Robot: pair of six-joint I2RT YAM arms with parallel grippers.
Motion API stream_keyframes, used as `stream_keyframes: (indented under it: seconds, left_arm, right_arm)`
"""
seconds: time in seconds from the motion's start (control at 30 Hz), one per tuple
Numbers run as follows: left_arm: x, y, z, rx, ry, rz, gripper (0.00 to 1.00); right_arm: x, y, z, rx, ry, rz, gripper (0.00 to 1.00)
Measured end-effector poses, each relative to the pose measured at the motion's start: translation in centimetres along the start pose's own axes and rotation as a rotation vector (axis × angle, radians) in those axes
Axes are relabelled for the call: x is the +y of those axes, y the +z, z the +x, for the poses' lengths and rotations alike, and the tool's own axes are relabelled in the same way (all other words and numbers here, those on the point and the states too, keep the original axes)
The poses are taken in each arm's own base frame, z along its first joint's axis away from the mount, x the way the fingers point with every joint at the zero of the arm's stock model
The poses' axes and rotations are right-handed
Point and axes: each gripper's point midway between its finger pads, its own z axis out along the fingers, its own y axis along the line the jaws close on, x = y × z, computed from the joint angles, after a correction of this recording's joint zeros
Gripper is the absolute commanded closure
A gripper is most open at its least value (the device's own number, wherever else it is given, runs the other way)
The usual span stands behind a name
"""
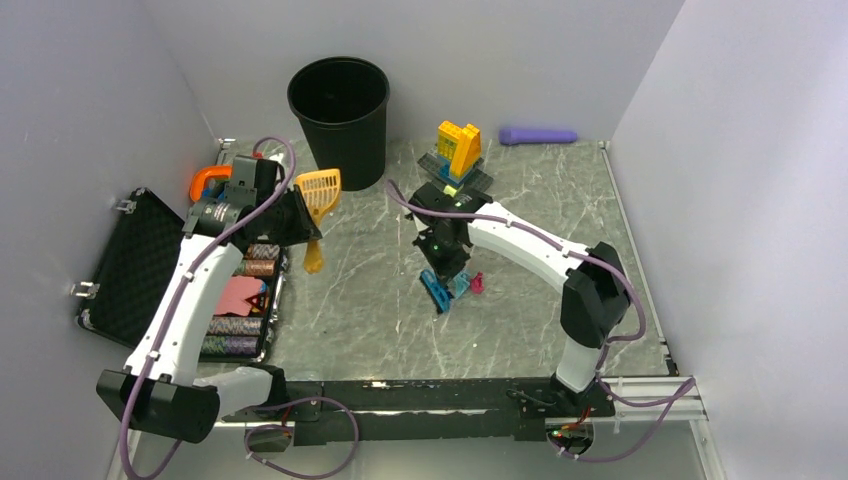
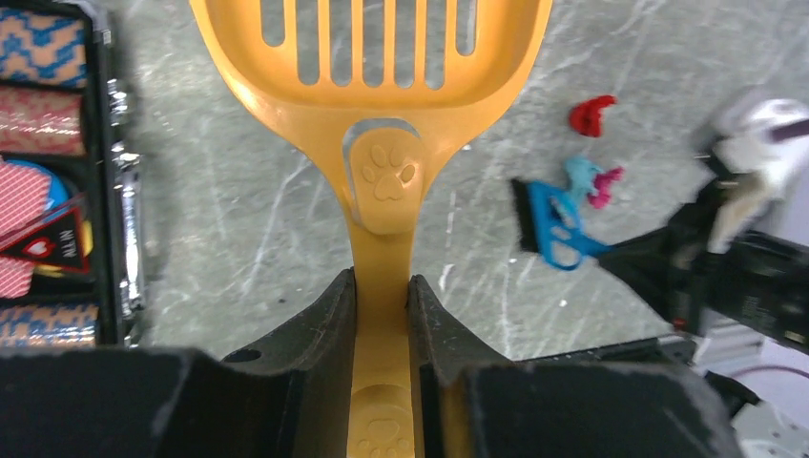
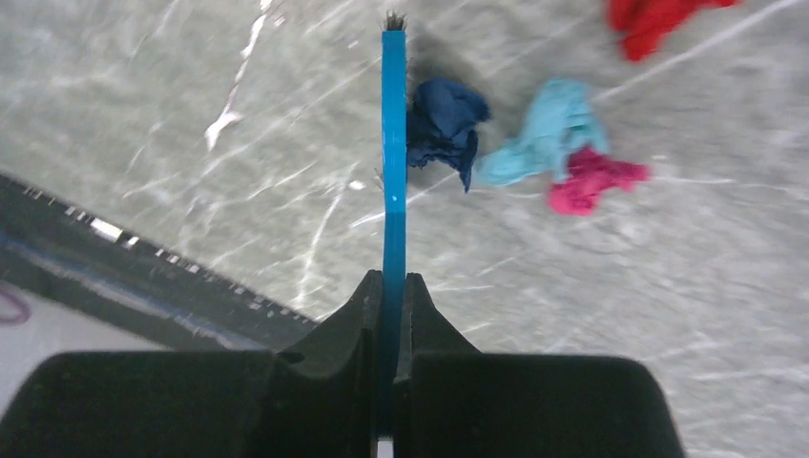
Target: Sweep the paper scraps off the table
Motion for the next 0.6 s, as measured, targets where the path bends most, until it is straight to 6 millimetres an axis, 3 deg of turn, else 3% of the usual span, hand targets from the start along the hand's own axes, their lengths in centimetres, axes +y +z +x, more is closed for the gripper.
stream_keyframes:
  seconds: [0.13,0.33,0.6]
  left_arm:
    - [1.9,0.4,0.7,0.003,-0.017,-0.085,1.00]
    - [3.9,0.8,1.9,0.018,-0.053,-0.180,1.00]
    - [3.7,2.4,4.9,0.116,-0.044,-0.104,1.00]
  right_arm:
    - [-2.3,-1.6,-1.8,-0.071,0.005,0.135,1.00]
    - [-4.8,-3.9,-1.9,-0.115,0.049,0.217,1.00]
    - [-8.4,-7.9,-2.0,-0.223,0.241,0.246,1.00]
